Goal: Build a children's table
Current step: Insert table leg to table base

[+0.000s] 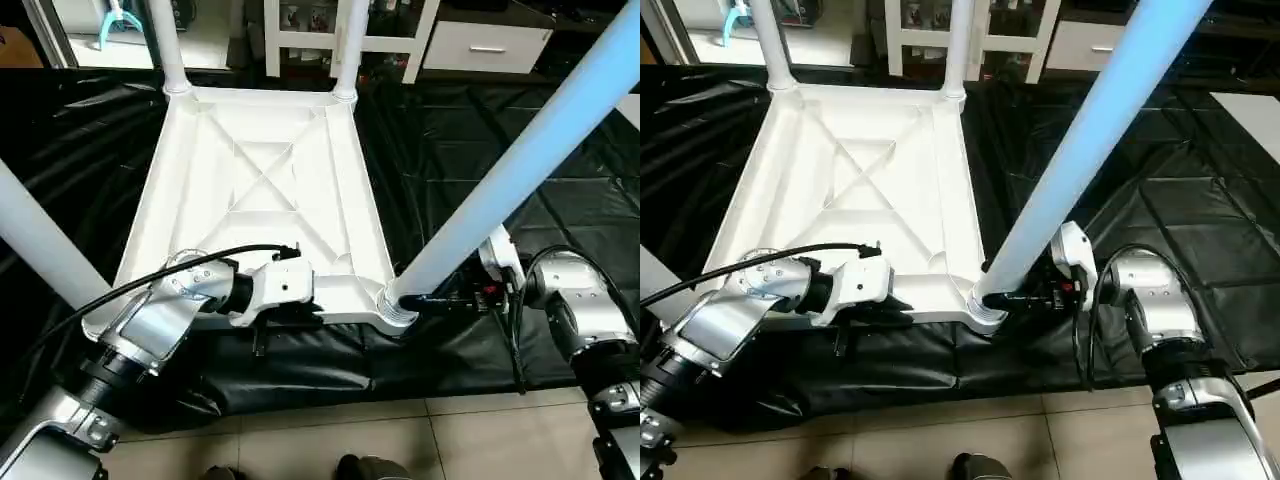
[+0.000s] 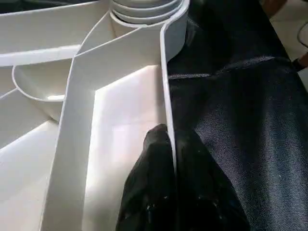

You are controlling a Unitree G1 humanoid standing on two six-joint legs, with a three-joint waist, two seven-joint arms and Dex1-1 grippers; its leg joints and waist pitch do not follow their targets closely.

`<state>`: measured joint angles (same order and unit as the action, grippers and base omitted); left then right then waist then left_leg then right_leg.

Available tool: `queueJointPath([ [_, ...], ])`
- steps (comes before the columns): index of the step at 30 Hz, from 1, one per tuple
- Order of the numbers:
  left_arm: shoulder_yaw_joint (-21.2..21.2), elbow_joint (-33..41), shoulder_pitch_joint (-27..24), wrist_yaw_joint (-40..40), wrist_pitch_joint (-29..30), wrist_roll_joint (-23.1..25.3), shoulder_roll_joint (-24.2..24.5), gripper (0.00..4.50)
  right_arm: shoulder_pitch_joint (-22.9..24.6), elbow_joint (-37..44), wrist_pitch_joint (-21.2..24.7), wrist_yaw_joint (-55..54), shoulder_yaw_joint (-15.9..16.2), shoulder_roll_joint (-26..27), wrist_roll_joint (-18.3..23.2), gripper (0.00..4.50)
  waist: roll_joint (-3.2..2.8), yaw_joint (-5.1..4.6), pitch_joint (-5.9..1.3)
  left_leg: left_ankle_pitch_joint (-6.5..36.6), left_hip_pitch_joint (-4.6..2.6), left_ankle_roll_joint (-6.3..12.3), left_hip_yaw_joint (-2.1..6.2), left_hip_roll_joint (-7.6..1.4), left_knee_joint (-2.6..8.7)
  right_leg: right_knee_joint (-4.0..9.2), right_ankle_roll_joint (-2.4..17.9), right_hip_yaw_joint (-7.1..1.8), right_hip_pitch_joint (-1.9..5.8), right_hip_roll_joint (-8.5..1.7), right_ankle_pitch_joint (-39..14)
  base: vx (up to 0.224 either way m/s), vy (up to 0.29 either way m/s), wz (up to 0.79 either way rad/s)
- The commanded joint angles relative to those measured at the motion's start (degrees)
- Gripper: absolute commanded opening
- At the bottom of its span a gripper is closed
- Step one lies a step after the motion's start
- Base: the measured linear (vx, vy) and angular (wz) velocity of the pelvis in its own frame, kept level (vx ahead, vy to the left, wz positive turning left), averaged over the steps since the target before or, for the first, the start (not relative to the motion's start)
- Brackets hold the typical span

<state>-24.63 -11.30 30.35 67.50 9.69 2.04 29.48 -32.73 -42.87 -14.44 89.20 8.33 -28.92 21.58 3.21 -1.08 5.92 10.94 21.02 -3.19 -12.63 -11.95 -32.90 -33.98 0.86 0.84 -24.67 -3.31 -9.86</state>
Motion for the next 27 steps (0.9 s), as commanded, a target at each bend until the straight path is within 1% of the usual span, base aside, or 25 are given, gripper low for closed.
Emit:
queueJointPath([
  [1,-1.61,-0.11,-0.28,0.89,-0.2,0.78,-0.22,0.0,4.5,-4.38,6.35,-1.76,3.26,0.55,-4.93,1.93,-0.79,-0.57,-2.2,16.81,-0.97,2.48,0.95,-1.86,3.98,4.66,14.15,-1.97,1.86,-2.88,-15.71,0.0,0.0,0.0],
  [3,-1.56,-0.07,-0.31,0.92,-0.12,0.76,-0.2,0.0,4.4,-5.09,6.46,-2.73,3.1,0.57,-5.34,1.93,-0.87,-0.58,-2.11,17.68,-0.95,2.03,1.06,-1.97,4.12,4.78,13.65,-1.94,1.73,-2.99,-17.3,0.0,0.0,0.0],
  [4,-1.54,-0.09,-0.31,0.95,-0.11,0.76,-0.18,0.0,4.39,-5.7,5.86,-3.19,3.25,0.39,-6.0,1.93,-0.84,-0.59,-2.13,17.97,-0.99,1.92,1.03,-1.96,4.07,4.87,13.51,-1.95,1.69,-3.01,-17.68,0.0,0.0,0.0],
  [7,-1.56,-0.07,-0.32,1.01,-0.1,0.8,-0.15,0.0,4.58,-5.77,5.98,-3.48,3.35,0.24,-6.42,1.93,-0.85,-0.65,-2.04,19.36,-1.14,1.43,1.12,-1.98,4.19,5.08,12.77,-1.95,1.48,-3.0,-19.58,0.0,0.0,0.0],
  [12,-1.62,-0.08,-0.3,1.07,-0.18,0.86,-0.15,0.0,4.88,-5.15,6.33,-3.79,3.37,0.19,-6.77,1.93,-0.83,-0.67,-2.05,19.58,-1.11,1.29,1.13,-1.96,4.2,5.14,12.51,-1.99,1.42,-2.98,-19.67,0.0,0.0,0.0],
  [15,-1.59,-0.04,-0.28,0.99,-0.22,0.85,-0.18,0.0,5.14,-4.29,7.62,-4.88,2.26,0.66,-6.28,1.93,-0.81,-0.66,-2.04,19.54,-1.05,1.27,1.15,-1.96,4.27,5.11,12.49,-1.99,1.46,-2.94,-19.26,0.0,0.0,0.0],
  [17,-1.55,0.0,-0.31,0.91,-0.2,0.84,-0.17,0.0,5.16,-4.16,8.47,-5.98,1.19,0.96,-5.23,1.93,-0.91,-0.68,-2.09,19.79,-1.11,1.08,1.17,-1.98,4.29,5.14,12.48,-1.97,1.43,-2.94,-19.24,0.0,0.0,0.0],
  [19,-1.5,0.08,-0.42,0.87,-0.19,0.85,-0.08,0.0,5.34,-4.03,9.06,-7.21,0.13,1.19,-4.31,1.93,-0.86,-0.67,-2.04,20.29,-1.11,0.97,1.16,-1.98,4.32,5.22,12.34,-2.01,1.35,-2.97,-19.91,0.0,0.0,0.0],
  [22,-1.56,0.13,-0.53,0.88,-0.21,0.9,-0.02,0.0,6.01,-4.03,8.11,-6.97,0.32,0.72,-4.73,1.93,-0.93,-0.7,-2.0,21.0,-1.14,0.69,1.23,-1.99,4.37,5.33,11.94,-1.99,1.26,-2.98,-21.03,0.0,0.0,0.0],
  [27,-1.75,-0.11,-0.4,0.78,-0.39,1.04,-0.33,0.0,7.24,-2.28,7.2,-6.45,0.49,0.5,-5.25,1.93,-0.92,-0.68,-2.11,20.6,-1.14,0.67,1.21,-2.01,4.37,5.26,11.99,-2.0,1.31,-2.97,-20.1,0.0,0.0,0.0],
])
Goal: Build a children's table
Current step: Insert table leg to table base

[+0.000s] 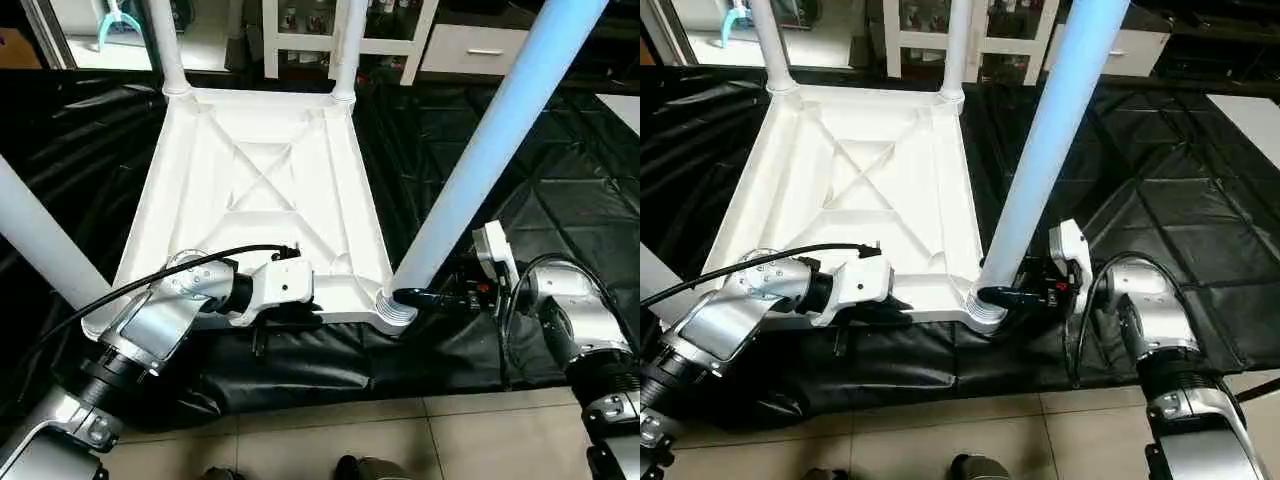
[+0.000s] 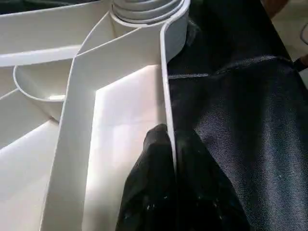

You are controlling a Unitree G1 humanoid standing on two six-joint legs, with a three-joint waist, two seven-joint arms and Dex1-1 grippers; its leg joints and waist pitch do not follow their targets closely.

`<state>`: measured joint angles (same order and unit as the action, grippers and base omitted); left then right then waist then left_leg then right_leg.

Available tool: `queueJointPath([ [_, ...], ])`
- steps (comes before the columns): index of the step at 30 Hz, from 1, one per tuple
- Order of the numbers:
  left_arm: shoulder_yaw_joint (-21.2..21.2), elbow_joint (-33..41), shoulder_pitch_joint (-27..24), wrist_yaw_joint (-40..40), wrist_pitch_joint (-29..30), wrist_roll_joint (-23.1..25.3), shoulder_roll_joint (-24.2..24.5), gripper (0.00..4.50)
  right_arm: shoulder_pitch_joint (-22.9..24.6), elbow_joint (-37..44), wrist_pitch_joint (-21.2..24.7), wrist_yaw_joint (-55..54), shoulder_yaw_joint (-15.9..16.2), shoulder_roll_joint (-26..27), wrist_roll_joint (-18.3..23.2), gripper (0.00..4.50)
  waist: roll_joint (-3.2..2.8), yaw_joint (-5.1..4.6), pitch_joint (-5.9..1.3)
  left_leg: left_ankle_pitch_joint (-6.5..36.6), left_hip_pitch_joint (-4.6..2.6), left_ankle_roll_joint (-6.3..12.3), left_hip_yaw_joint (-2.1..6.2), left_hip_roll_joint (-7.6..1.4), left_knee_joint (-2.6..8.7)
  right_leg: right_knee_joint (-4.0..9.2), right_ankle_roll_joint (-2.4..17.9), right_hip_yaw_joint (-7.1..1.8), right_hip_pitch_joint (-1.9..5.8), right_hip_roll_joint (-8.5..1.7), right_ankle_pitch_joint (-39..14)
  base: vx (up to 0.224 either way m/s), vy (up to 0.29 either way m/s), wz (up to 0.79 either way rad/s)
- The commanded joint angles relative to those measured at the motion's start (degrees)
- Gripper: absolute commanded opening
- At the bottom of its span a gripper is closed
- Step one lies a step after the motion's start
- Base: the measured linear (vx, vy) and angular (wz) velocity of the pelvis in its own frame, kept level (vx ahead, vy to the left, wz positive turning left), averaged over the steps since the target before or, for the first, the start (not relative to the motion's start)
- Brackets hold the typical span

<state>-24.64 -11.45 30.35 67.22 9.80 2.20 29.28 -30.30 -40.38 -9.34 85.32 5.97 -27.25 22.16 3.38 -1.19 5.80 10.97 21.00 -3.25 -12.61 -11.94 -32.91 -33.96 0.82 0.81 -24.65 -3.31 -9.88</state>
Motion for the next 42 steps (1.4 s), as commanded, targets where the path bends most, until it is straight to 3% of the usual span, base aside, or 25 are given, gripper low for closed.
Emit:
queueJointPath([
  [1,-1.78,-0.03,-0.38,0.97,-0.57,0.94,-0.2,0.0,5.09,-4.31,1.96,-2.63,2.51,-1.03,-5.63,1.93,-1.07,-0.57,-2.02,20.56,-1.1,0.78,1.16,-2.01,4.37,5.27,12.06,-1.98,1.31,-2.96,-20.04,0.0,0.0,0.0],
  [10,-1.62,-0.31,-0.41,0.4,-1.27,1.26,-0.27,0.0,5.42,-2.27,2.12,-9.47,-5.27,2.98,1.0,1.92,-1.14,-0.63,-2.06,21.11,-1.07,0.59,1.25,-1.97,4.43,5.46,11.61,-2.05,1.24,-3.05,-21.67,0.0,0.0,0.0],
  [16,-1.52,-0.89,-0.02,0.2,-1.76,1.55,-0.4,0.0,6.33,0.19,2.06,-8.82,-6.26,3.26,1.47,1.91,-1.26,-0.67,-1.98,19.32,-0.83,1.44,1.16,-1.87,4.23,5.38,11.75,-2.11,1.31,-3.14,-21.62,0.0,0.0,0.0],
  [21,-1.53,-1.0,0.0,-0.03,-1.88,1.63,-0.41,0.0,6.82,0.95,1.78,-8.14,-6.23,3.08,1.37,1.91,-1.32,-0.62,-2.04,17.99,-0.78,1.75,1.1,-1.9,4.24,5.14,12.24,-2.07,1.46,-3.09,-19.8,0.0,0.0,0.0],
  [22,-1.56,-1.01,-0.02,-0.05,-1.9,1.66,-0.38,0.0,6.98,1.13,1.48,-7.73,-5.87,2.86,1.03,1.91,-1.1,-0.67,-2.02,18.01,-0.77,1.87,1.04,-1.86,4.18,5.19,12.2,-2.08,1.46,-3.08,-20.0,0.0,0.0,0.0],
  [26,-1.63,-1.06,-0.11,-0.08,-2.04,1.75,-0.29,0.0,8.28,1.07,-5.44,-3.53,-1.56,0.5,-4.49,1.91,-1.15,-0.55,-1.99,17.97,-0.78,1.98,1.02,-1.89,4.11,5.15,12.02,-2.02,1.45,-3.11,-20.08,0.0,0.0,0.0],
  [33,-1.54,-1.15,-0.03,-0.08,-2.07,1.94,-0.29,0.0,8.1,-0.43,-6.61,-3.08,0.11,-0.29,-7.12,1.91,-1.04,-0.6,-1.91,18.25,-0.86,2.36,1.06,-1.9,4.12,5.25,11.71,-2.08,1.33,-3.1,-21.25,0.0,0.0,0.0],
  [42,-1.65,-1.07,-0.02,0.28,-1.88,1.82,-0.02,0.0,7.58,-2.57,-3.11,-4.33,0.03,-0.26,-6.94,1.91,-1.02,-0.66,-1.91,19.18,-0.84,2.01,1.17,-1.89,4.21,5.28,11.46,-2.04,1.33,-3.03,-21.71,0.0,0.0,0.0],
])
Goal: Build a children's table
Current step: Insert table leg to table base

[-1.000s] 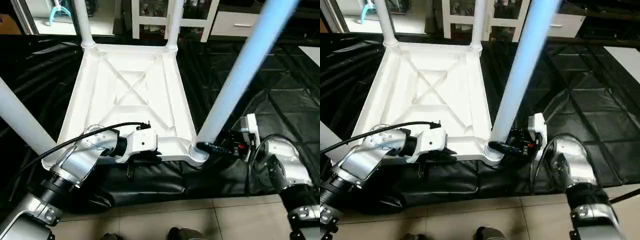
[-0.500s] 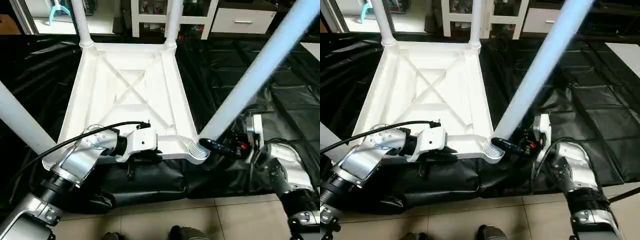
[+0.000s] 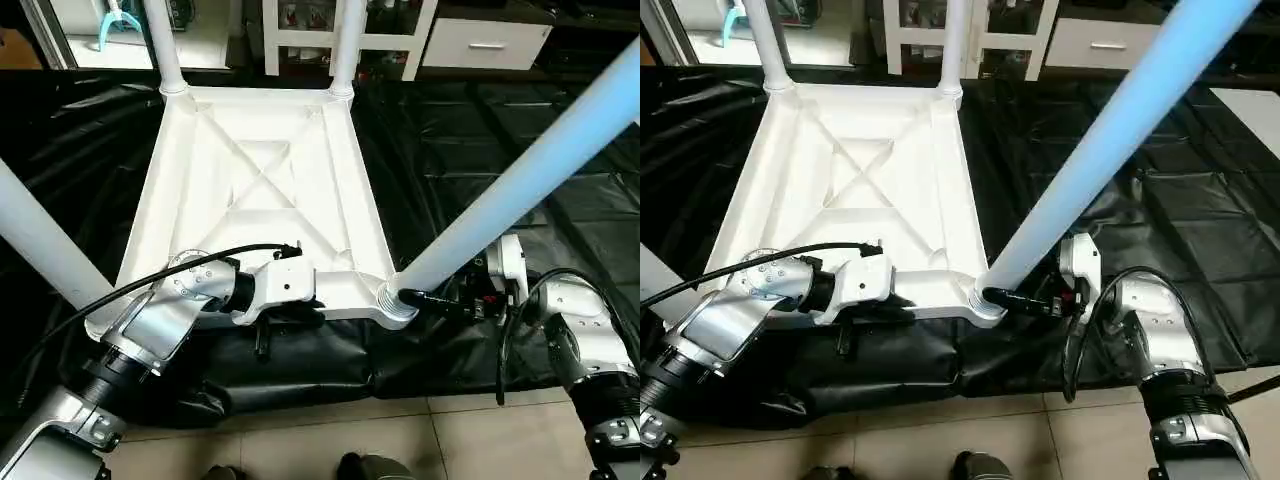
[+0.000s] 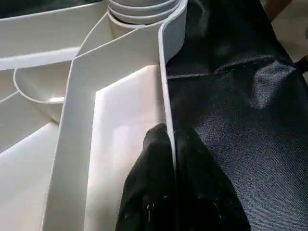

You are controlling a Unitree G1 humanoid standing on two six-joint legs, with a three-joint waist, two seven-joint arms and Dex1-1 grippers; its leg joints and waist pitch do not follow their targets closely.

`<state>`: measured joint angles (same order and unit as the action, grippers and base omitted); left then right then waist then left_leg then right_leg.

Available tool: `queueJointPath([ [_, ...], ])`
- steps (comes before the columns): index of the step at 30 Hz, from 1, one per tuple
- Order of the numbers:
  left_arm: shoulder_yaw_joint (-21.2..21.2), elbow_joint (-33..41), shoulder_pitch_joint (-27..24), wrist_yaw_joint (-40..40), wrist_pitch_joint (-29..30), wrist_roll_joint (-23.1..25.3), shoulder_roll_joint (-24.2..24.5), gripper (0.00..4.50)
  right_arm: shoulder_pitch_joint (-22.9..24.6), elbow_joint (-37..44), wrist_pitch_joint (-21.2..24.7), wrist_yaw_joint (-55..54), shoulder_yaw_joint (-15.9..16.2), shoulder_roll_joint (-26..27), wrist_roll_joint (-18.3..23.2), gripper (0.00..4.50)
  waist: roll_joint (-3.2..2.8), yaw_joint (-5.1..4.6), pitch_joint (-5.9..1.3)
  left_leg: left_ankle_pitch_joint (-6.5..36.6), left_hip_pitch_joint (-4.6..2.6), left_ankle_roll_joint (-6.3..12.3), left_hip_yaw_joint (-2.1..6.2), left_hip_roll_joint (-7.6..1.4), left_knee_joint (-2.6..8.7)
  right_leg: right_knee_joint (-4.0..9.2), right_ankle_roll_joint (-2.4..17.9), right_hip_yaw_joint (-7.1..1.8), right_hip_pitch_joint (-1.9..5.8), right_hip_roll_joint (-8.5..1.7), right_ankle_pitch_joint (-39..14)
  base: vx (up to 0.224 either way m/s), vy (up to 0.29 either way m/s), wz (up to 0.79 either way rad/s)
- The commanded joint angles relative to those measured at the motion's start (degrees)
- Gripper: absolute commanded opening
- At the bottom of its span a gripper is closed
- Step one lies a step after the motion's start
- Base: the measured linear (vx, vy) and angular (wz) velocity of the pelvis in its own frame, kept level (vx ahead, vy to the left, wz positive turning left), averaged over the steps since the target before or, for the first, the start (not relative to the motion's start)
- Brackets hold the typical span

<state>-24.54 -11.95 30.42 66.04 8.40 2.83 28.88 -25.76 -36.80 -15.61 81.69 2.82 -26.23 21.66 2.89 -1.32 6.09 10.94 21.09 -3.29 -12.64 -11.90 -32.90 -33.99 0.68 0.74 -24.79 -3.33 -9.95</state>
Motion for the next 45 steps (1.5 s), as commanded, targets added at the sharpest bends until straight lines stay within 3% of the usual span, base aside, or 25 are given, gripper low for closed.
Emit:
queueJointPath([
  [1,-1.76,-0.57,-0.1,1.46,-0.48,1.19,0.38,0.0,3.04,-6.15,3.15,-0.69,3.18,-1.27,-6.45,1.91,-0.54,-0.52,-2.26,18.97,-0.96,2.05,1.17,-1.93,4.17,5.27,11.81,-1.99,1.5,-3.01,-20.88,0.0,0.0,0.0],
  [19,-1.87,-0.31,-0.25,1.73,-0.21,1.27,0.62,0.0,4.12,-4.44,8.6,-0.7,2.97,-0.81,-4.29,1.91,-0.63,-0.48,-2.12,19.61,-0.98,1.64,1.17,-1.94,4.27,5.33,11.94,-1.99,1.49,-3.02,-20.72,0.0,0.0,0.0],
  [25,-2.07,-0.82,-0.05,0.54,0.77,2.36,0.6,0.0,2.9,-5.87,9.87,-5.41,1.95,0.0,-4.91,1.91,-0.7,-0.52,-2.1,20.14,-1.04,1.28,1.24,-1.98,4.37,5.4,11.71,-1.96,1.39,-3.03,-21.56,0.0,0.0,0.0],
  [27,-2.06,-1.18,0.08,-0.39,1.52,2.94,0.43,0.0,2.55,-6.34,9.99,-7.54,1.69,0.5,-5.3,1.91,-0.7,-0.6,-2.01,20.86,-1.04,0.95,1.29,-1.95,4.42,5.5,11.36,-1.96,1.28,-3.02,-22.83,0.0,0.0,0.0],
  [30,-0.19,-4.89,2.14,-8.21,6.66,4.84,-2.99,0.0,-0.11,-10.53,8.12,-23.13,0.24,4.64,-8.72,1.91,-0.72,-1.0,-1.62,23.35,-1.32,-0.9,1.47,-1.71,4.42,6.03,9.76,-1.82,0.55,-3.07,-28.49,0.0,0.0,0.0],
  [32,0.91,-6.49,3.75,-12.02,8.8,5.34,-5.03,0.0,-1.9,-13.09,7.05,-30.08,-0.68,6.68,-9.62,1.91,-0.5,-1.75,-1.59,25.57,-1.19,-1.75,2.12,-1.37,4.39,6.51,6.87,-1.53,0.44,-3.38,-35.65,-0.059,0.0,-0.06],
  [34,2.51,-7.65,5.47,-16.15,12.13,5.36,-7.45,0.0,-4.15,-15.71,6.72,-36.73,-1.71,8.75,-9.92,1.9,-0.36,-2.31,-1.5,26.56,-1.06,-1.32,2.59,-1.14,4.35,7.12,5.17,-1.26,0.4,-3.53,-39.91,-0.059,0.005,-0.08],
  [35,3.68,-8.41,6.58,-18.55,14.19,5.03,-9.02,0.0,-5.59,-17.31,5.84,-40.83,-2.17,9.69,-10.38,1.9,-0.76,-2.53,-1.51,26.37,-1.0,-1.2,2.84,-1.1,4.36,7.13,4.79,-1.13,0.43,-3.7,-40.62,-0.056,0.007,-0.09],
  [36,4.3,-8.81,7.14,-19.77,15.24,4.83,-9.84,0.0,-6.33,-18.12,5.33,-42.9,-2.37,10.14,-10.65,1.9,-0.75,-2.82,-1.46,26.32,-0.9,-1.22,2.84,-1.12,4.43,7.24,4.95,-1.01,0.38,-3.65,-40.29,0.0,0.0,0.0],
  [37,4.62,-9.07,7.5,-20.5,15.84,4.76,-10.31,0.0,-6.78,-18.61,4.91,-44.25,-2.47,10.37,-10.85,1.9,-0.81,-3.13,-1.62,25.83,-0.52,-0.96,3.23,-1.03,4.59,7.15,5.36,-0.65,0.95,-3.73,-38.67,0.0,0.0,0.0],
  [38,5.94,-10.41,9.17,-24.48,18.35,5.18,-12.27,0.0,-8.71,-20.56,3.42,-49.92,-3.07,11.58,-11.46,1.9,-1.01,-3.34,-1.81,24.53,-0.27,-0.58,3.13,-1.15,4.66,6.96,6.47,-0.64,1.17,-3.78,-34.52,0.0,0.0,0.0],
  [41,7.92,-13.21,12.25,-31.57,22.18,6.45,-15.7,0.0,-12.15,-24.06,2.49,-58.3,-4.39,13.97,-11.58,1.9,-1.09,-3.5,-1.9,22.76,-0.44,-0.45,2.49,-1.13,4.42,6.36,10.15,-0.46,1.09,-3.48,-26.0,0.0,0.0,0.0],
  [45,9.77,-17.8,16.61,-38.68,24.69,6.4,-21.55,0.0,-16.74,-29.23,2.73,-71.36,-4.64,18.79,-13.14,1.9,-1.32,-3.3,-2.44,17.16,-0.17,0.79,1.83,-1.03,3.94,5.5,12.75,-0.59,1.61,-3.35,-16.26,0.0,0.0,0.0],
])
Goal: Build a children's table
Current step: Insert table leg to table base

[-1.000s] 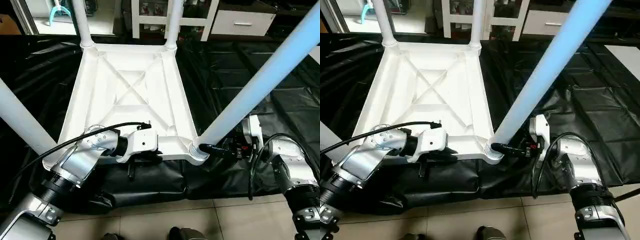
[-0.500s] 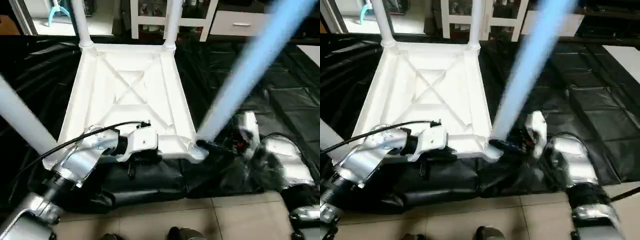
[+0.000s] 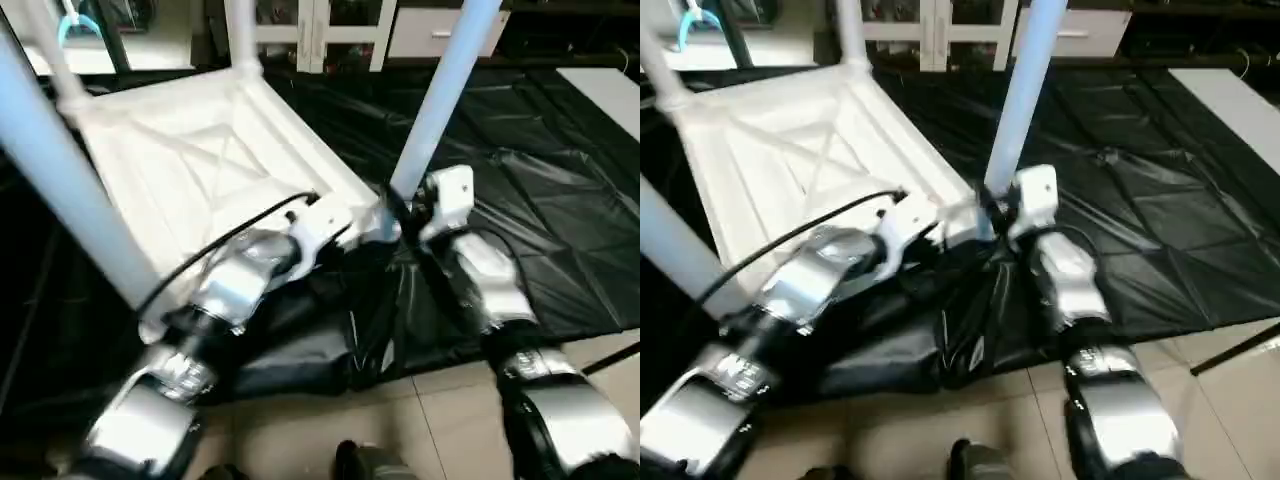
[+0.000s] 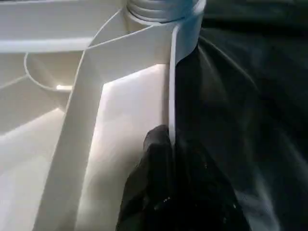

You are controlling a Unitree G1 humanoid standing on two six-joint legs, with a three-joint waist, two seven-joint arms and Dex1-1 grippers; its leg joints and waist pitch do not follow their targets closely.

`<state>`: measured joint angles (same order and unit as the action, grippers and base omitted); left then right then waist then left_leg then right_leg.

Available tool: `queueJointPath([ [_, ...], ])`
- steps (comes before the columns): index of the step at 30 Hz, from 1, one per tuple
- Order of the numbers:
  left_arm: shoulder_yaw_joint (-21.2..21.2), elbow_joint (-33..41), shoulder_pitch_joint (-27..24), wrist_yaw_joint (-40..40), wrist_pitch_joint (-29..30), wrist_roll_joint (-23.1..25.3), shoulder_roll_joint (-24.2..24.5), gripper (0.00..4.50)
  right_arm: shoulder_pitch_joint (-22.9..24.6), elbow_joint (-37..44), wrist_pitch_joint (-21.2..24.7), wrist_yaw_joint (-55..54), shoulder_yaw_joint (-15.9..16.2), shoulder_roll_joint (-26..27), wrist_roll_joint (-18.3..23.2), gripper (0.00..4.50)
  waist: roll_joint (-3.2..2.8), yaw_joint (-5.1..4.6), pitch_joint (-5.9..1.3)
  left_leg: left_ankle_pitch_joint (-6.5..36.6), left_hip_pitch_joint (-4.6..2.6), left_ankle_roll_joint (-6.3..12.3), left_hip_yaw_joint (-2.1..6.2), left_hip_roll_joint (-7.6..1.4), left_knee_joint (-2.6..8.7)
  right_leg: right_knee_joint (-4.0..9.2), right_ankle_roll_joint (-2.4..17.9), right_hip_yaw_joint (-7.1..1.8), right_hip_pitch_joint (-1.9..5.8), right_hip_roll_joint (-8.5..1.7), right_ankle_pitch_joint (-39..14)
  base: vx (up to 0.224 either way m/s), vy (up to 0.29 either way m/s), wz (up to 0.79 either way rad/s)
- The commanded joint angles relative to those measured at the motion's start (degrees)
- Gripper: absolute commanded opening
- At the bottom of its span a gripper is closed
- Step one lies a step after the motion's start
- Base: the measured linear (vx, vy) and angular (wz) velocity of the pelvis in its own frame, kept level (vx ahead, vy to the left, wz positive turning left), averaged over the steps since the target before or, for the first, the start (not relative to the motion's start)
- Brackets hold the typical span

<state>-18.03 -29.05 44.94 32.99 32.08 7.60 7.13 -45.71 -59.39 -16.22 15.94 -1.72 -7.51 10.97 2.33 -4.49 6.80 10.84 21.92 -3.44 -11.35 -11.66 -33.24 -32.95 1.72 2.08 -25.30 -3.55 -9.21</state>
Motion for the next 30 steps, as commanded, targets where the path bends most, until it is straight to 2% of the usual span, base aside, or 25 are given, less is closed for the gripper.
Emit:
queueJointPath([
  [1,3.54,-1.05,2.4,-6.47,1.23,1.55,-0.52,0.0,2.76,-7.19,3.35,-7.24,-0.19,0.81,-2.51,1.9,-0.74,0.08,-3.39,15.46,-0.95,1.54,0.41,-1.26,4.1,4.11,12.41,-1.94,2.46,-3.11,-13.57,0.0,0.0,0.0],
  [3,3.78,-1.33,2.71,-7.77,2.02,1.43,-1.52,0.0,2.15,-8.0,3.09,-9.71,-0.18,2.14,-2.72,1.9,-0.57,0.13,-3.51,12.95,-0.67,3.09,0.23,-1.22,3.93,3.69,13.31,-1.91,2.85,-3.07,-9.41,0.031,-0.001,0.02],
  [4,3.81,-1.31,2.7,-7.85,2.1,1.38,-1.58,0.0,2.1,-8.08,3.05,-9.97,-0.2,2.31,-2.72,1.9,-0.74,0.18,-3.65,10.91,-0.72,4.0,0.15,-1.27,3.78,3.27,14.17,-1.93,2.96,-3.05,-6.02,0.068,-0.004,0.02],
  [5,3.87,-1.23,2.65,-8.28,2.58,1.15,-1.86,0.0,1.81,-8.56,2.62,-11.26,-0.31,3.08,-2.78,1.9,-0.68,0.16,-3.92,8.12,-0.56,5.17,0.11,-1.21,3.6,2.64,15.1,-1.91,3.43,-3.03,-1.79,0.068,-0.004,0.02],
  [7,3.96,-1.1,2.29,-8.85,3.19,0.91,-1.78,0.0,1.25,-9.54,1.43,-12.44,-0.44,3.97,-3.25,1.9,-0.62,0.24,-3.95,5.22,-0.56,6.95,-0.01,-1.22,3.46,2.16,16.49,-1.89,3.63,-3.07,2.77,0.029,-0.003,0.0],
  [8,3.98,-1.1,2.25,-8.87,3.21,0.9,-1.75,0.0,1.21,-9.62,1.36,-12.42,-0.44,4.02,-3.3,1.9,-0.64,0.27,-3.88,5.15,-0.68,7.77,-0.09,-1.27,3.43,2.13,17.03,-1.86,3.65,-3.14,3.24,0.0,0.0,0.0],
  [10,4.11,-1.17,1.71,-8.65,3.32,0.93,-1.05,0.0,0.69,-10.35,0.6,-10.95,-1.36,4.69,-2.74,1.9,-0.74,0.28,-3.59,7.67,-0.79,7.83,-0.1,-1.38,3.57,2.61,16.93,-1.78,3.52,-3.21,-0.56,0.0,0.0,0.0],
  [11,4.1,-1.22,1.53,-8.45,3.29,0.95,-0.76,0.0,0.52,-10.48,0.52,-10.08,-1.81,4.84,-2.35,1.9,-0.74,0.25,-3.45,10.13,-0.82,7.05,-0.08,-1.41,3.67,3.01,16.29,-1.74,3.41,-3.21,-4.4,0.0,0.0,0.0],
  [14,3.9,-0.65,0.88,-7.7,3.48,0.99,-0.24,0.0,0.07,-10.21,1.2,-6.4,-3.16,4.82,-0.46,1.9,-0.73,0.0,-3.43,12.75,-0.72,5.14,0.22,-1.46,3.82,3.32,14.67,-1.74,3.48,-3.22,-9.21,0.0,0.0,0.0],
  [16,3.62,-0.01,0.42,-6.93,3.57,0.85,-0.02,0.0,0.04,-9.57,2.06,-2.73,-3.61,4.65,0.56,1.9,-0.71,-0.09,-3.54,12.2,-0.72,5.25,0.18,-1.47,3.77,3.21,14.96,-1.76,3.53,-3.11,-8.02,0.0,0.0,0.0],
  [19,2.95,1.24,-0.42,-6.0,3.6,0.36,0.35,0.0,0.21,-8.51,2.52,2.21,-3.61,4.04,1.0,1.9,-0.72,-0.08,-3.74,9.2,-0.54,6.57,0.15,-1.51,3.57,2.73,16.58,-1.83,3.85,-3.2,-3.7,0.0,0.0,0.0],
  [21,2.68,1.3,-0.65,-5.82,3.48,0.34,0.39,0.0,0.18,-8.26,2.66,3.08,-4.13,3.85,1.41,1.9,-1.06,-0.17,-4.03,7.83,-0.78,7.32,0.09,-1.58,3.41,2.47,17.6,-1.84,3.87,-3.18,-1.7,0.0,0.0,0.0],
  [22,2.51,1.22,-0.73,-5.73,3.3,0.33,0.43,0.0,0.11,-8.18,2.68,3.65,-4.49,3.76,1.45,1.9,-0.91,-0.2,-4.0,7.47,-0.79,7.82,0.01,-1.55,3.35,2.48,18.08,-1.83,3.86,-3.16,-0.94,0.0,0.0,0.0],
  [23,2.51,1.22,-0.73,-5.73,3.3,0.33,0.43,0.0,0.11,-8.18,2.68,3.65,-4.49,3.76,1.45,1.9,-0.88,-0.2,-4.0,7.4,-0.74,7.99,0.02,-1.55,3.35,2.46,18.24,-1.83,3.91,-3.18,-0.91,0.0,0.0,0.0],
  [24,2.26,1.11,-0.81,-5.62,3.01,0.32,0.43,0.0,-0.05,-8.11,3.13,5.15,-4.64,3.53,1.36,1.9,-1.09,-0.14,-4.11,7.36,-0.83,8.06,0.03,-1.57,3.3,2.46,18.46,-1.84,3.94,-3.25,-1.22,0.0,0.0,0.0],
  [30,1.52,1.98,-1.19,-4.37,2.57,0.13,0.66,0.0,-0.64,-8.1,2.72,7.5,-3.53,3.33,-0.02,1.9,-0.87,-0.07,-4.45,6.6,-0.81,8.22,0.06,-1.62,3.13,2.28,19.05,-1.86,4.18,-3.28,-1.39,0.0,0.0,0.0],
])
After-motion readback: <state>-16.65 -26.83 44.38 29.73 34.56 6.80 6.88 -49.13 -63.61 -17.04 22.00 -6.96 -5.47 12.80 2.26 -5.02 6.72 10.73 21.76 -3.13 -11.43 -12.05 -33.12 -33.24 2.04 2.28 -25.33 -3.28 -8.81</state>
